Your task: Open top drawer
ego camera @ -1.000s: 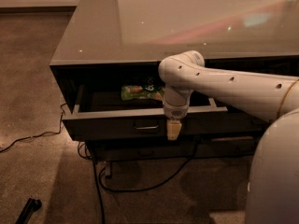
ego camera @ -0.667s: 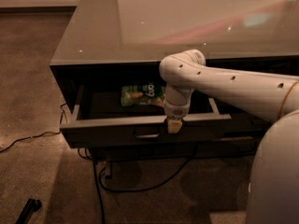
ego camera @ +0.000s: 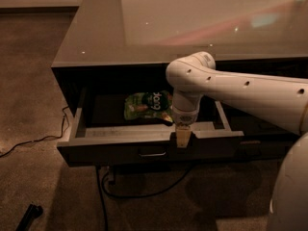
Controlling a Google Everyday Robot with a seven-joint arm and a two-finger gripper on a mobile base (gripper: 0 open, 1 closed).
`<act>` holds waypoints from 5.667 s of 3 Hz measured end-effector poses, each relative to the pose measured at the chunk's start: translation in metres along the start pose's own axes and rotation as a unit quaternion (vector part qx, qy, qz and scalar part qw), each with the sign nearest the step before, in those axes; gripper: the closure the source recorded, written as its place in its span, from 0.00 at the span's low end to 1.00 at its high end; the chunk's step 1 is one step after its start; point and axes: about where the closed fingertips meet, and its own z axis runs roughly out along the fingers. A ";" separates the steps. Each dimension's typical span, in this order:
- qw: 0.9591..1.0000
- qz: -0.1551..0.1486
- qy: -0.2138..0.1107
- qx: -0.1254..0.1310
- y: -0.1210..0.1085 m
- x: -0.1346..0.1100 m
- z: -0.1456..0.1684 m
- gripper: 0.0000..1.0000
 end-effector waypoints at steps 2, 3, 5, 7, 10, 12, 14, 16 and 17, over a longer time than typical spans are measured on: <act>1.000 0.000 0.000 0.000 0.000 0.000 0.000 0.39; 1.000 0.000 0.000 0.000 0.000 0.000 0.000 0.16; 1.000 0.000 0.000 0.000 0.000 0.000 0.000 0.00; 1.000 -0.012 -0.008 0.002 0.003 0.000 0.002 0.00; 0.999 -0.011 0.039 -0.010 0.029 0.028 0.012 0.19; 0.998 0.001 0.069 -0.010 0.048 0.045 0.003 0.65; 0.999 -0.005 0.050 -0.019 0.051 0.046 0.005 0.39; 0.999 -0.019 0.014 -0.047 0.053 0.034 0.017 0.00; 0.995 -0.037 0.011 -0.091 0.058 0.031 0.030 0.00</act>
Offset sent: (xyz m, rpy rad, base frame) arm 0.0000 0.0000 0.0000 0.0000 0.0000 0.0000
